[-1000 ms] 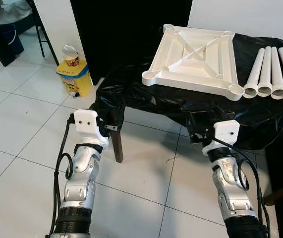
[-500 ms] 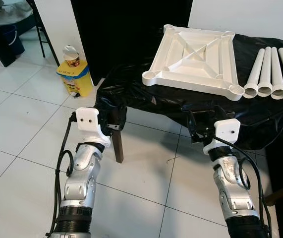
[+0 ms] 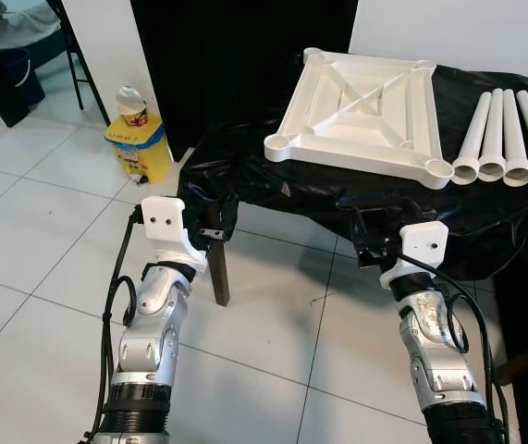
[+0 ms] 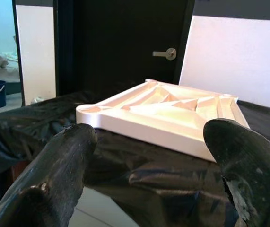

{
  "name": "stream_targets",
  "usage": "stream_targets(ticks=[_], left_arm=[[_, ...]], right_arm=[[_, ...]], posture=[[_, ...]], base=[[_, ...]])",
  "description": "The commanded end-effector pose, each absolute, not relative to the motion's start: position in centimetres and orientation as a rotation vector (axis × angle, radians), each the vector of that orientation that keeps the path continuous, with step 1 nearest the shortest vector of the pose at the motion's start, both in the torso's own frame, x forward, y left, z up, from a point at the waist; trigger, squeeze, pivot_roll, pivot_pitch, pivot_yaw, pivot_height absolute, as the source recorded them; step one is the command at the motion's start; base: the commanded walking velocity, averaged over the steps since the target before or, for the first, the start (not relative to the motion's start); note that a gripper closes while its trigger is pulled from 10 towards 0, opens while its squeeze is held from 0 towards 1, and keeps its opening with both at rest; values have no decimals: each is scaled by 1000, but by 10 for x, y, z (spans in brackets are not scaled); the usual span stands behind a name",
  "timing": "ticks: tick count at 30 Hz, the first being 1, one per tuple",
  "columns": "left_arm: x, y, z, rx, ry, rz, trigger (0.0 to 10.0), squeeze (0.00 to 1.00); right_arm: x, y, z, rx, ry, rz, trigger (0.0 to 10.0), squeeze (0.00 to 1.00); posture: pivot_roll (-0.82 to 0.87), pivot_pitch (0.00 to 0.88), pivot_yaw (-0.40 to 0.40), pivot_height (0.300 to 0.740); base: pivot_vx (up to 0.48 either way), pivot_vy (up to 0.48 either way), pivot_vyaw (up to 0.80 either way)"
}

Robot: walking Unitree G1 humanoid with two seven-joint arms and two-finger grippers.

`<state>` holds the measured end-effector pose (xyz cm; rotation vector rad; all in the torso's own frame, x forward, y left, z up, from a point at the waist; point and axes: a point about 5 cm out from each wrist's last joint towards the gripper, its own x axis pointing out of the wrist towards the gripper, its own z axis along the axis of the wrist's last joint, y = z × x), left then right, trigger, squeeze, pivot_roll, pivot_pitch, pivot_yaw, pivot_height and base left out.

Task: Building children table

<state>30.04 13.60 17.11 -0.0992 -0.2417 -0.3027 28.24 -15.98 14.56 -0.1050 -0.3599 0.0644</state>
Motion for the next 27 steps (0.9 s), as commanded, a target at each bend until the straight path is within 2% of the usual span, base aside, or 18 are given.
stream_targets(ticks=[1, 27], left_arm=[[302, 136, 176, -100, -249, -296, 10000, 0], [302, 133, 178, -108, -249, -310, 10000, 0]], right_arm=[[283, -160, 142, -108, -342, 64, 10000, 0], [283, -160, 142, -116, -339, 61, 10000, 0]], posture=[[-30, 0, -7, 740], [-31, 0, -6, 740]], base=[[285, 0, 0], [291, 0, -19]])
